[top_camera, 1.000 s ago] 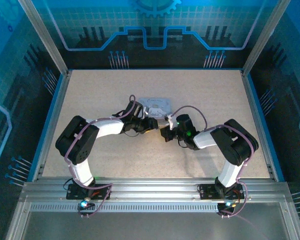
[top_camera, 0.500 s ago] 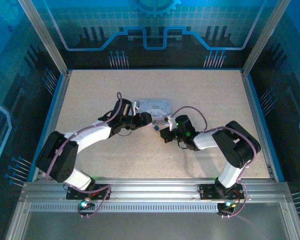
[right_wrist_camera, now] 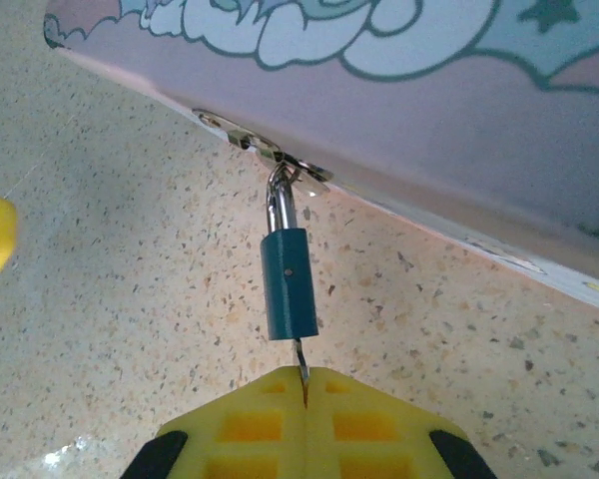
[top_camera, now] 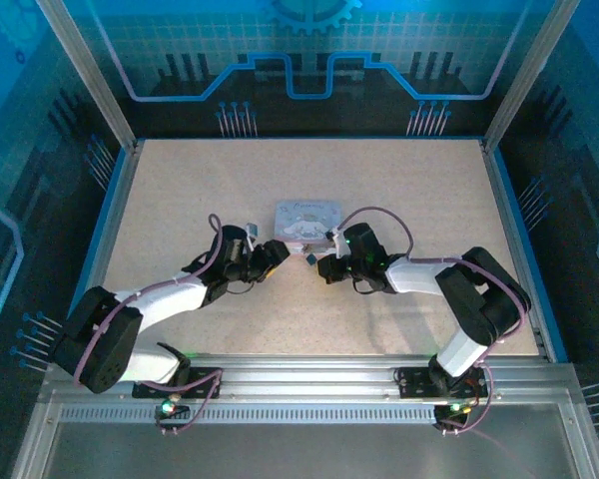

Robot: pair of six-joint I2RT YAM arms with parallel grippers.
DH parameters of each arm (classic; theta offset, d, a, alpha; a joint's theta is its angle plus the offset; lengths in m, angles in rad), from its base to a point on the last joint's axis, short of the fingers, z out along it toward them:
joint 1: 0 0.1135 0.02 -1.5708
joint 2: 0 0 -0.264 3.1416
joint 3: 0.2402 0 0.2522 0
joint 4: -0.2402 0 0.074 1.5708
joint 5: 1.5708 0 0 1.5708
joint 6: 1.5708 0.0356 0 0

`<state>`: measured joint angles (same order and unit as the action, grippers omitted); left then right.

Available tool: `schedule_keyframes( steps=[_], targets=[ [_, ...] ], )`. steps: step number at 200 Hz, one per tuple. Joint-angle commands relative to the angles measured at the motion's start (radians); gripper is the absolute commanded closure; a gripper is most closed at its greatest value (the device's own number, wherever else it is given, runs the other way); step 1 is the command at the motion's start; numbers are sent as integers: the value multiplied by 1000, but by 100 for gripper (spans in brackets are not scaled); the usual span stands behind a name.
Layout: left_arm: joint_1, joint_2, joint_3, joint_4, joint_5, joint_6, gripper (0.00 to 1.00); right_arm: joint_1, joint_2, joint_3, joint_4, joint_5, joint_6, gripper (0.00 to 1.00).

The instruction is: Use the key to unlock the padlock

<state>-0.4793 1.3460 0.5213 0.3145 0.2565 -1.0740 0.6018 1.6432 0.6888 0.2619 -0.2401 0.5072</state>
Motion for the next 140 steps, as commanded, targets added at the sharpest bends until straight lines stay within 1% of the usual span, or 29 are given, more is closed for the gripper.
schedule_keyframes(
  steps=[1, 27, 52, 100, 140],
  targets=[
    [-25, -6, -20, 155, -39, -126, 40, 16, -24, 50, -112, -54, 59, 100],
    [-43, 46, -45, 271, -40, -211, 41, 19, -17, 80, -156, -66, 93, 100],
    [-57, 90, -46, 287, -37, -260, 42, 21, -5, 104, -196, -69, 125, 100],
    [-70, 152, -65, 361, -58, -322, 44, 24, 4, 118, -199, -80, 184, 100],
    [-82, 235, -81, 503, -58, -397, 46, 26, 22, 130, -199, -85, 201, 100]
  ],
)
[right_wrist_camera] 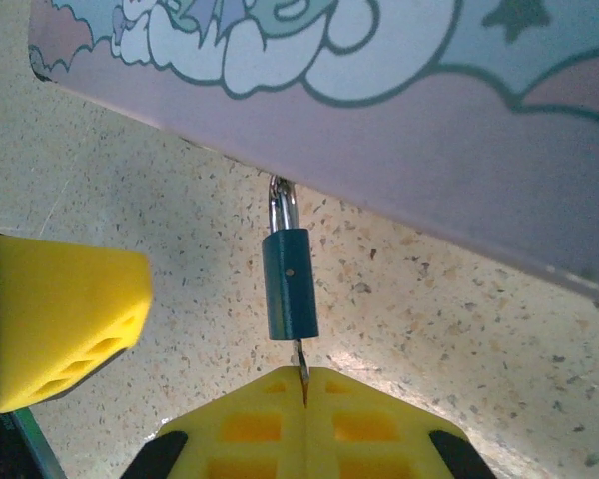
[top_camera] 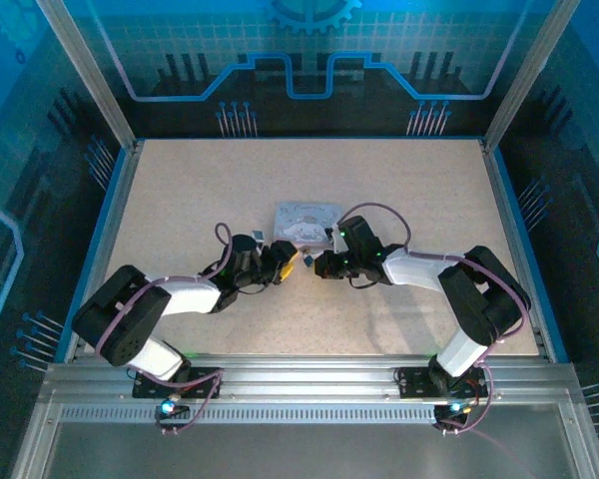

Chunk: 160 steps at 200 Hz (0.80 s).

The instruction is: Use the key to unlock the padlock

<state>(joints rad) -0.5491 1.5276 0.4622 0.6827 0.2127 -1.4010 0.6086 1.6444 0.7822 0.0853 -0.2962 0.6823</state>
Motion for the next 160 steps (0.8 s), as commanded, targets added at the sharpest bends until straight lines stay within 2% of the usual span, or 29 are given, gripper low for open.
schedule_keyframes(
  steps=[1, 37, 85, 128, 160],
  targets=[
    [-13, 56, -21, 138, -14, -73, 46, 20, 22, 36, -22, -30, 26, 100],
    [-30, 177, -23, 302, -8, -142, 51, 20, 23, 37, -25, -27, 25, 100],
    [-38, 240, -15, 350, -18, -160, 52, 22, 26, 42, -28, -31, 24, 100],
    [-62, 354, -14, 505, -28, -240, 58, 21, 29, 48, -35, -32, 23, 100],
    [-65, 388, -17, 548, -40, -259, 61, 22, 33, 50, -38, -35, 22, 100]
  ],
)
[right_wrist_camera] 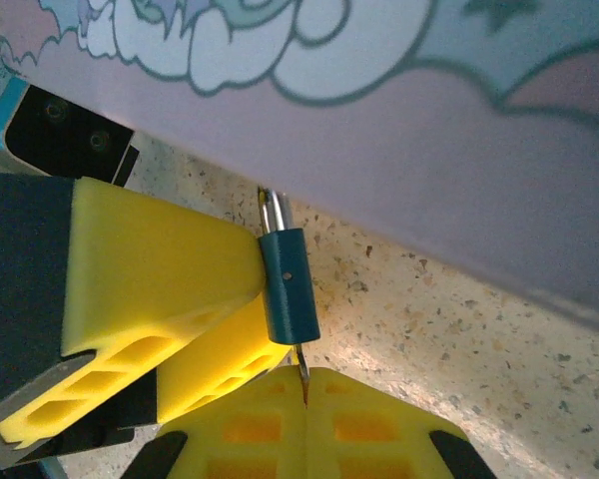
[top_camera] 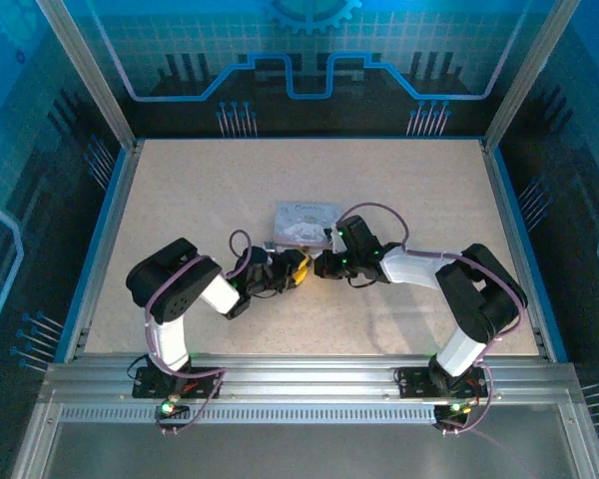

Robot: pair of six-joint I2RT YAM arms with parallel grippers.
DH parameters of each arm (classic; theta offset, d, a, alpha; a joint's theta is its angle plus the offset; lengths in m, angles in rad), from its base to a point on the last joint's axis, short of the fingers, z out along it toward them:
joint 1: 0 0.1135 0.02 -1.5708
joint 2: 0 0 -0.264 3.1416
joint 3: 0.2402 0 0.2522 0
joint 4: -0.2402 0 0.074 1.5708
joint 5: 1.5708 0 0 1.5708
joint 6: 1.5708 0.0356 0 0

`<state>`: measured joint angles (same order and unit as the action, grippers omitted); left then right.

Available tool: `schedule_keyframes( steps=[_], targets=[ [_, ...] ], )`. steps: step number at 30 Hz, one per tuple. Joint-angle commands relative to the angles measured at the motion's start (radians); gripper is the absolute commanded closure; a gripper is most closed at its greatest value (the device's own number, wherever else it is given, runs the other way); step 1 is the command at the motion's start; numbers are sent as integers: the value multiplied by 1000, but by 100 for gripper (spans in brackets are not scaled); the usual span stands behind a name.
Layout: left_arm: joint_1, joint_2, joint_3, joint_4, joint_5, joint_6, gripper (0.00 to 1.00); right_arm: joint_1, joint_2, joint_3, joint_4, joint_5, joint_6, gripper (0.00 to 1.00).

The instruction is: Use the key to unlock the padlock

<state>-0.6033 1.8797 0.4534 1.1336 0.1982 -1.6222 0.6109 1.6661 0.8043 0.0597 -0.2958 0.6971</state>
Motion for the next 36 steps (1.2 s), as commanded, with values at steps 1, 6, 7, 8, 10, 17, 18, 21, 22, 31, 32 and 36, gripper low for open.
schedule_keyframes(
  steps=[1, 6, 7, 8, 10, 17, 18, 21, 22, 31, 32, 36],
  targets=[
    [-10, 36, -8, 98, -26, -38, 61, 20, 12, 28, -12, -36, 6, 100],
    [-10, 38, -4, 95, -26, -33, 65, 20, 15, 33, -14, -36, 10, 100],
    [-10, 38, -2, 94, -29, -29, 67, 19, 14, 33, -14, -36, 11, 100],
    [-10, 36, -2, 92, -29, -26, 68, 20, 13, 32, -14, -36, 11, 100],
    [-10, 29, 0, 80, -31, -16, 72, 20, 6, 30, -10, -36, 16, 100],
    [-9, -15, 4, 32, -38, 17, 85, 12, -17, 14, 9, -52, 34, 99],
    [-10, -20, 3, 26, -40, 21, 86, 13, -21, 12, 11, -52, 36, 98],
    [-9, -32, 5, 15, -40, 28, 87, 8, -35, 1, 11, -49, 36, 92],
    [-10, -33, 7, 15, -40, 31, 87, 6, -42, -5, 11, -48, 38, 88],
    [-6, -62, 23, -32, -39, 57, 88, -33, -131, -47, -57, -1, -13, 64],
    [-7, -60, 26, -34, -37, 57, 89, -37, -141, -52, -65, 4, -22, 63],
    [-6, -56, 35, -40, -33, 58, 89, -45, -201, -56, -125, 64, -106, 56]
  ],
)
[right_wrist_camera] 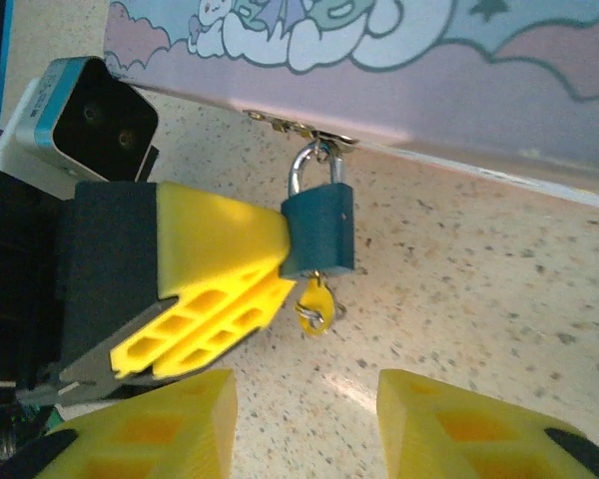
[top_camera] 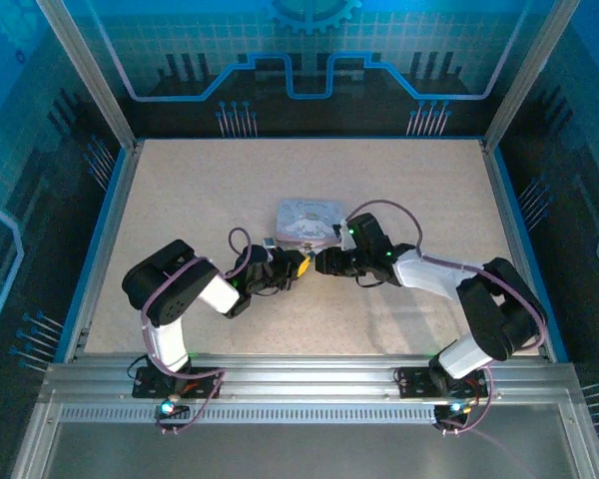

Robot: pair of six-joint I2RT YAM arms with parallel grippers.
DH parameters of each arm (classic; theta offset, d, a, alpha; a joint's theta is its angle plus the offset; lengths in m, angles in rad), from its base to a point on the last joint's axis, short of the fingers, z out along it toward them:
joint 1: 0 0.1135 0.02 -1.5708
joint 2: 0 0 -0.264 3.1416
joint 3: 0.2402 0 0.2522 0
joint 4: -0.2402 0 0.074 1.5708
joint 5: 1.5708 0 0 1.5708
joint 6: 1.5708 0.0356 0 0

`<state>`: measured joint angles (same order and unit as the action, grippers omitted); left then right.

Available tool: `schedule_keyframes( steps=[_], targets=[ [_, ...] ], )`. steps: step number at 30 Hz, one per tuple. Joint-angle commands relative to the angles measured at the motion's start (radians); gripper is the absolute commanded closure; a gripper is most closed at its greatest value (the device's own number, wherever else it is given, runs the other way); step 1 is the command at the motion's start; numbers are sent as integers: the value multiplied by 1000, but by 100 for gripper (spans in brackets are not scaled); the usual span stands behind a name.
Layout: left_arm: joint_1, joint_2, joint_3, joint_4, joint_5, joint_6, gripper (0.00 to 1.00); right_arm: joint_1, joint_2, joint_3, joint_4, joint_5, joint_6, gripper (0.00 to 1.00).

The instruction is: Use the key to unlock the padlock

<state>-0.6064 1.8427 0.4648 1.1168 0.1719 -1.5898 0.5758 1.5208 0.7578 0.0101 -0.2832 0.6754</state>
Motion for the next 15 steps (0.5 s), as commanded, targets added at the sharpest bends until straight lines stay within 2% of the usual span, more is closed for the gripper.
schedule_keyframes(
  steps=[1, 3, 8, 12, 15],
  targets=[
    [-4, -21, 23, -24, -6, 25, 89, -10, -74, -8, -84, 71, -109, 55],
    [-2, -24, 25, -31, -6, 27, 89, -8, -125, -15, -88, 113, -179, 53],
    [-1, -31, 28, -43, -6, 35, 88, 25, -274, -49, -67, 245, -431, 37],
    [1, -35, 31, -48, -6, 35, 88, 99, -373, -112, 18, 332, -807, 32],
    [2, -37, 31, -49, -7, 34, 88, 167, -393, -171, 103, 406, -1091, 30]
  ],
)
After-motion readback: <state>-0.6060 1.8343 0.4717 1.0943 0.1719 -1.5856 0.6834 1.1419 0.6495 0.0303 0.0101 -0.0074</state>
